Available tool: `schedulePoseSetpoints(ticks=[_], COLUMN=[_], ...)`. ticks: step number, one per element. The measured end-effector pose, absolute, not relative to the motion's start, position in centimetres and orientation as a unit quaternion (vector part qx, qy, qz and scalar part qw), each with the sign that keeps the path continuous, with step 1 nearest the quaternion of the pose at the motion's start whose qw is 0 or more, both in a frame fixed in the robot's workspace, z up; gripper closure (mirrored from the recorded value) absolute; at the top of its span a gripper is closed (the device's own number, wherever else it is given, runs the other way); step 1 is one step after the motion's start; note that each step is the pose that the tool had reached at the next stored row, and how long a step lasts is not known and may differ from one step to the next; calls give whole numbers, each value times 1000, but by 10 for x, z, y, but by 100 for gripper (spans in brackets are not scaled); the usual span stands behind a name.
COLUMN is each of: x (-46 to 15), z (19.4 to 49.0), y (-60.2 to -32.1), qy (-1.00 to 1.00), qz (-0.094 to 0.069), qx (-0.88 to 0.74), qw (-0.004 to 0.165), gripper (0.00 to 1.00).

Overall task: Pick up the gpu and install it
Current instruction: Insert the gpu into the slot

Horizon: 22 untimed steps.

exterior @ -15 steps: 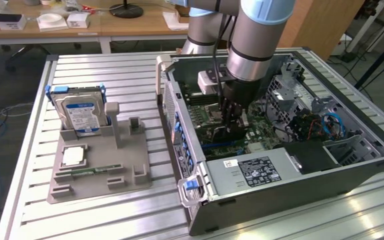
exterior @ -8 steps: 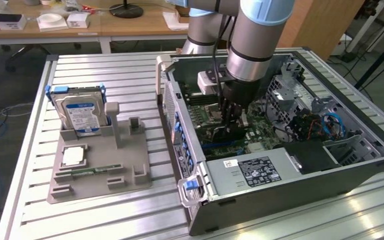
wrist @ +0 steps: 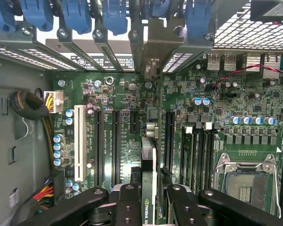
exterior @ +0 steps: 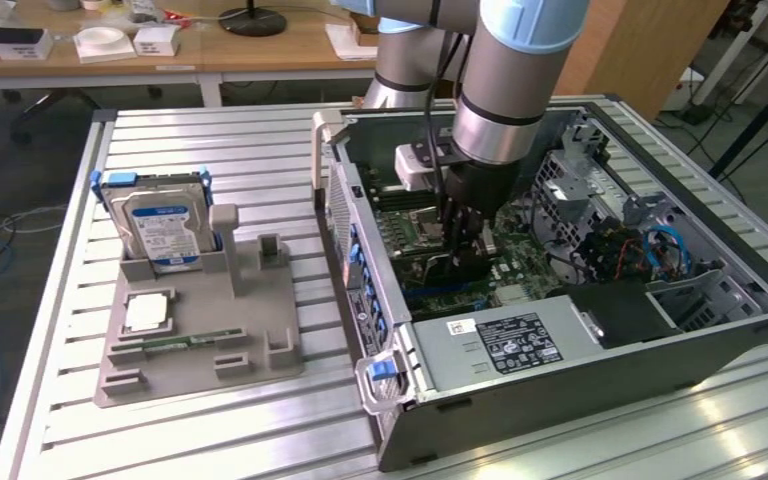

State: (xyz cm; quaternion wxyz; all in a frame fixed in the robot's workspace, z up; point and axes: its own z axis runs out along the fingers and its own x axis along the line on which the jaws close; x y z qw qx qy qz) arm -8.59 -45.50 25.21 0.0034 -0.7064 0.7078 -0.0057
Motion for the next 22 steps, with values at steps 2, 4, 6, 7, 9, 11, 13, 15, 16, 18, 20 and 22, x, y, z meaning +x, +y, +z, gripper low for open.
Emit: schedulePoseSetpoints(ticks=[2, 4, 6, 7, 9, 11, 13, 15, 16, 18, 20, 22], x=[-86, -86, -86, -86, -86, -86, -86, -86, -86, -86, -86, -86], z=[252, 251, 250, 250, 249, 249, 249, 248, 248, 248, 247, 247], y=[-455, -455, -455, -455, -455, -455, -455, -455, -455, -455, -455, -455], qy=[708, 708, 708, 708, 708, 708, 708, 708, 708, 708, 708, 708], qz=[-6, -6, -6, -6, -6, -6, -6, -6, -6, -6, -6, -6], qx=[-706, -706, -706, -706, -706, -706, -706, -706, -706, -706, -706, -706], qw=[4, 3, 4, 4, 3, 3, 3, 3, 3, 3, 3, 3], gripper=[74, 74, 74, 74, 74, 74, 74, 74, 74, 74, 74, 74])
